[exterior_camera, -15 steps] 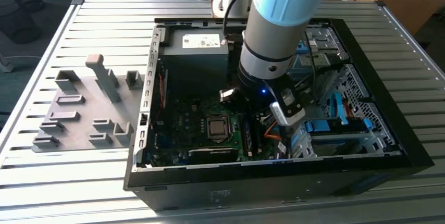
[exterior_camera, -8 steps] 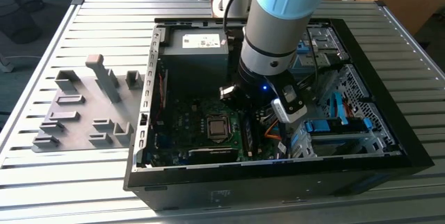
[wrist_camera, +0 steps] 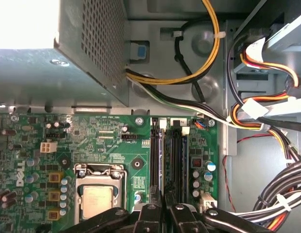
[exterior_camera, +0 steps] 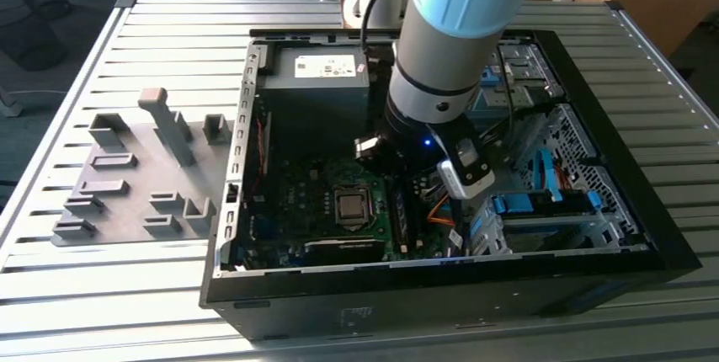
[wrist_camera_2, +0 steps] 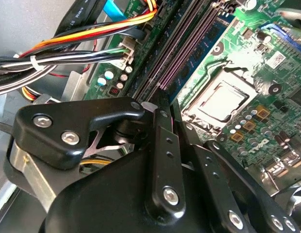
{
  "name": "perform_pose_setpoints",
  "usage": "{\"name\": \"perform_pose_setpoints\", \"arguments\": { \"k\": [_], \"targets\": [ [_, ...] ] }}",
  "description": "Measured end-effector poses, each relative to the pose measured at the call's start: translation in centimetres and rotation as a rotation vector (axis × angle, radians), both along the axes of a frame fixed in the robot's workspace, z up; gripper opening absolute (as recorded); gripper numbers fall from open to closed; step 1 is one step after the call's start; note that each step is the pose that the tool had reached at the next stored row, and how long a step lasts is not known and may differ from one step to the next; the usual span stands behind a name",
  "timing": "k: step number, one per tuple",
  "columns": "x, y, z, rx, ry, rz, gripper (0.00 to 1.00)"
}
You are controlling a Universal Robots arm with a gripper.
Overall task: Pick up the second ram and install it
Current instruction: 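Insert the second ram into the second slot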
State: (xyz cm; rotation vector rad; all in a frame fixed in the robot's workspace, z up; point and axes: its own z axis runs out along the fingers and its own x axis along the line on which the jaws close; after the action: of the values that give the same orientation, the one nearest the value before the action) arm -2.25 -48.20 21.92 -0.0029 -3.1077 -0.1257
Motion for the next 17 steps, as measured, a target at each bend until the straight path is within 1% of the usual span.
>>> {"name": "perform_pose_setpoints", "arguments": {
  "k": [4, 12, 14, 17],
  "targets": [
    [0.00, -0.05, -0.20, -0.0005, 0.0002, -0.004, 0.14],
    [0.00, -0.29, -0.32, 0.0000, 0.0001, -0.016, 0.14],
    [0.05, -0.30, -0.34, 0.0001, 0.0001, -0.028, 0.14],
    [0.05, -0.31, -0.37, -0.0001, 0.0002, -0.030, 0.14]
  ]
}}
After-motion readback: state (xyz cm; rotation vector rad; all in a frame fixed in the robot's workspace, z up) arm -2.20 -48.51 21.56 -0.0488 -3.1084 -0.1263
